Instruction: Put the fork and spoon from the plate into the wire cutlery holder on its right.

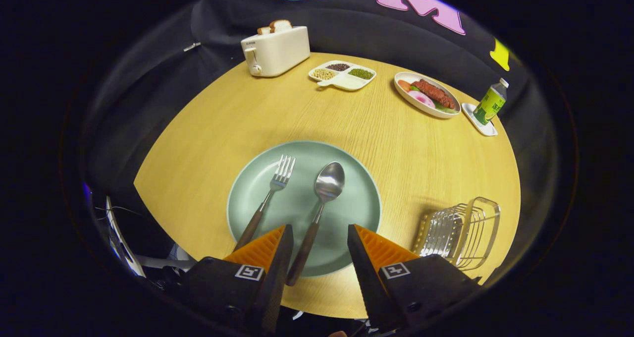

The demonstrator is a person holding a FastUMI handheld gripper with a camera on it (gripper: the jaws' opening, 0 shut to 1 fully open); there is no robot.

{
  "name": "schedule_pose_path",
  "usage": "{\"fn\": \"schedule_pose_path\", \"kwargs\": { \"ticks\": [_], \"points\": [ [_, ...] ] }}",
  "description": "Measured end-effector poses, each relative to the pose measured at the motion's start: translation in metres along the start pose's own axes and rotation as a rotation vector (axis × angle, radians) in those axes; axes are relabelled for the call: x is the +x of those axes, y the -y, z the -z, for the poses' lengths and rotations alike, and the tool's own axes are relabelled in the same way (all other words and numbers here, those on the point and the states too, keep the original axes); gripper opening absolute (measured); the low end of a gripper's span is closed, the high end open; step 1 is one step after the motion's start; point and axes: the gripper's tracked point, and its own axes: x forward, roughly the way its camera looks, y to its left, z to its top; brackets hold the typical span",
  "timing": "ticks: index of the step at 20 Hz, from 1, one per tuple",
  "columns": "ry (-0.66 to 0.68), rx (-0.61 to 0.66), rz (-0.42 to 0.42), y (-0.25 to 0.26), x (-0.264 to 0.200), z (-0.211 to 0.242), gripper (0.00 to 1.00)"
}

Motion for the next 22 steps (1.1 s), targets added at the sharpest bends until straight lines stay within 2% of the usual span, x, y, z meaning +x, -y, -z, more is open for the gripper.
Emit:
{"fn": "schedule_pose_path", "kwargs": {
  "ticks": [2,4,5,7,10,14,19,22],
  "points": [
    [-0.035,-0.003,0.011,-0.003,0.014,0.006,0.71],
    [-0.064,0.010,0.030,-0.003,0.023,0.011,0.57],
    [-0.072,0.020,0.047,0.000,0.026,0.012,0.46],
    [-0.097,0.046,0.065,0.002,0.036,0.018,0.43],
    [-0.099,0.085,0.069,0.004,0.041,0.012,0.16],
    [-0.075,0.005,0.084,0.007,0.029,0.008,0.09],
    [0.018,0.029,0.010,0.012,-0.016,-0.009,0.08],
    [0.045,0.030,-0.044,0.027,-0.058,-0.014,0.08]
  ]
}}
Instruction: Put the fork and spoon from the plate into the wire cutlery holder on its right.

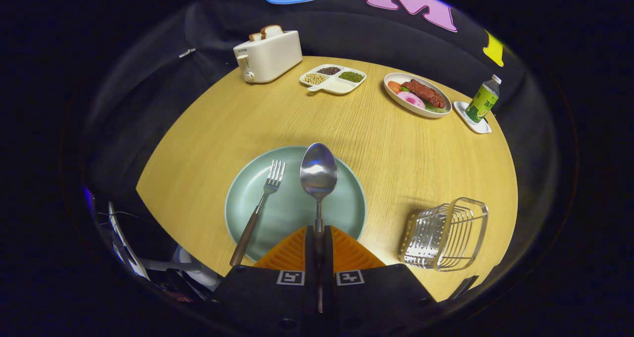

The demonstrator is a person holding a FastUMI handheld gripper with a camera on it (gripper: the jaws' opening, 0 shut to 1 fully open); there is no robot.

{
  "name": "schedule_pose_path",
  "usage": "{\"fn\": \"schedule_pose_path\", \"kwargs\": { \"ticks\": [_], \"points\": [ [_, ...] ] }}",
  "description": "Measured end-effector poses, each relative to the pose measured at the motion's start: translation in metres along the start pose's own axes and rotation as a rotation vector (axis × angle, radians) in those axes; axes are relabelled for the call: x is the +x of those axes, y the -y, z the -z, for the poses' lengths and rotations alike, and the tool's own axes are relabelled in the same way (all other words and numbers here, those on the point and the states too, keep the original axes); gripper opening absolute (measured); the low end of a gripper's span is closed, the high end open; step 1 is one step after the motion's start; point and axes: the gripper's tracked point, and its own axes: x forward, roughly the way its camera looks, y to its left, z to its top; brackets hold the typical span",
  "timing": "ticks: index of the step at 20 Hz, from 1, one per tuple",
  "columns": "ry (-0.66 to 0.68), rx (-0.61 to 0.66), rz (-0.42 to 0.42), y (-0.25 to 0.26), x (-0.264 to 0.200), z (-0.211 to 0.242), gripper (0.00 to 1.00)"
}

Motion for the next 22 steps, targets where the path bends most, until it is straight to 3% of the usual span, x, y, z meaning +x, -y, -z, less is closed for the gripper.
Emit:
{"fn": "schedule_pose_path", "kwargs": {
  "ticks": [5,9,17,22],
  "points": [
    [-0.009,0.003,-0.017,0.054,-0.070,0.003,0.09],
    [-0.119,0.006,0.021,0.106,-0.099,0.025,0.08],
    [-0.383,-0.079,0.062,0.152,-0.091,0.069,0.08],
    [-0.431,-0.080,0.053,0.163,-0.075,0.062,0.11]
  ]
}}
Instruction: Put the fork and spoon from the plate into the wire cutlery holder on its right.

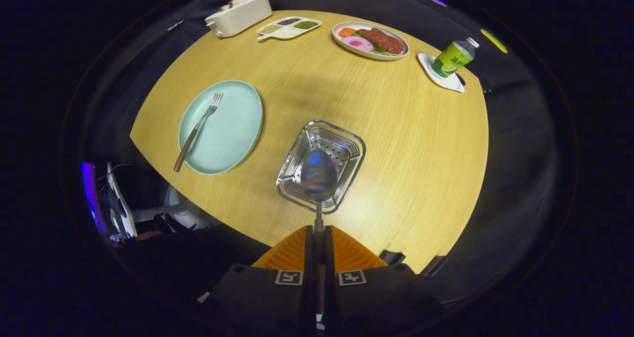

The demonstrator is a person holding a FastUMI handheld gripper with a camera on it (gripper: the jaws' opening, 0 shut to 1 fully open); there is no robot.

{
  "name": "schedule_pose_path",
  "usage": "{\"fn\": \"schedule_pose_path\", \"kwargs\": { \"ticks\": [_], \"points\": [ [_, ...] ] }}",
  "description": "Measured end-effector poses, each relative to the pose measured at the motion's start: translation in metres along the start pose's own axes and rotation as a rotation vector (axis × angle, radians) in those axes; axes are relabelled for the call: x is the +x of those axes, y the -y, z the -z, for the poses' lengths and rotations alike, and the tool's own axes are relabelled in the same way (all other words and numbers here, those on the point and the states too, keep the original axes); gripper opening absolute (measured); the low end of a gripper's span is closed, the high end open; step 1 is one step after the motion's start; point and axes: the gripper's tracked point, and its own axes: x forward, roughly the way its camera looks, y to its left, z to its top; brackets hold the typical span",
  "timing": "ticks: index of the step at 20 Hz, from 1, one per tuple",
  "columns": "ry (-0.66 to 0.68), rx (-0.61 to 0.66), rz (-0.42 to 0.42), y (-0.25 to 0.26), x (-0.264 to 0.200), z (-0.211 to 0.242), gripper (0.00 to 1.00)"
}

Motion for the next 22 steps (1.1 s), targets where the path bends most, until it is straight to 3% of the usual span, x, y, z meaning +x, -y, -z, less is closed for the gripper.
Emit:
{"fn": "schedule_pose_path", "kwargs": {
  "ticks": [7,12,15,22],
  "points": [
    [0.095,0.041,0.027,0.014,-0.007,-0.020,0.33],
    [0.501,0.090,0.091,0.001,-0.058,-0.074,0.50],
    [0.645,0.133,0.013,-0.049,-0.081,-0.092,0.64],
    [0.618,0.091,-0.140,-0.172,-0.038,-0.111,0.67]
  ]
}}
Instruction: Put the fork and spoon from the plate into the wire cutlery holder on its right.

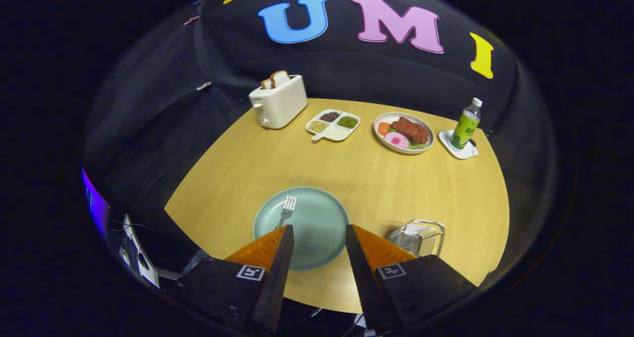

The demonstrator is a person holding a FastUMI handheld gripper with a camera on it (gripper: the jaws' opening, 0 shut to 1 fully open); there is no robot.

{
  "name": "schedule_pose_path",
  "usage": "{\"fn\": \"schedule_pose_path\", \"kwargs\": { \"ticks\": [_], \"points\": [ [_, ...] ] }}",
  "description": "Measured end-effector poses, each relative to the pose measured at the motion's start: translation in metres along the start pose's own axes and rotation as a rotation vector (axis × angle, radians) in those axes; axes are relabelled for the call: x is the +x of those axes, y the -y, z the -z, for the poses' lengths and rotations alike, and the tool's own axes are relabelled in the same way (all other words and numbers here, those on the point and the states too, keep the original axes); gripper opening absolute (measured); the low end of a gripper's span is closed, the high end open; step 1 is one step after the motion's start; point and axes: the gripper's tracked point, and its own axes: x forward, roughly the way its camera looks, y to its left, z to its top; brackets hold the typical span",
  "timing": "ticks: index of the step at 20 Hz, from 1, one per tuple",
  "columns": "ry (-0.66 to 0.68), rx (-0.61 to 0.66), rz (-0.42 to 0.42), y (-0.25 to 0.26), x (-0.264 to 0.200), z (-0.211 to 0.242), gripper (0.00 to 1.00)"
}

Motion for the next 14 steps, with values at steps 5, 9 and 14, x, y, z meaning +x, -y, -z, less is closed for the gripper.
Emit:
{"fn": "schedule_pose_path", "kwargs": {
  "ticks": [5,9,14],
  "points": [
    [-0.080,-0.014,-0.017,-0.033,0.050,0.027,0.67],
    [-0.160,-0.006,-0.015,-0.047,0.085,0.055,0.68],
    [-0.224,-0.018,0.009,-0.055,0.115,0.072,0.69]
  ]
}}
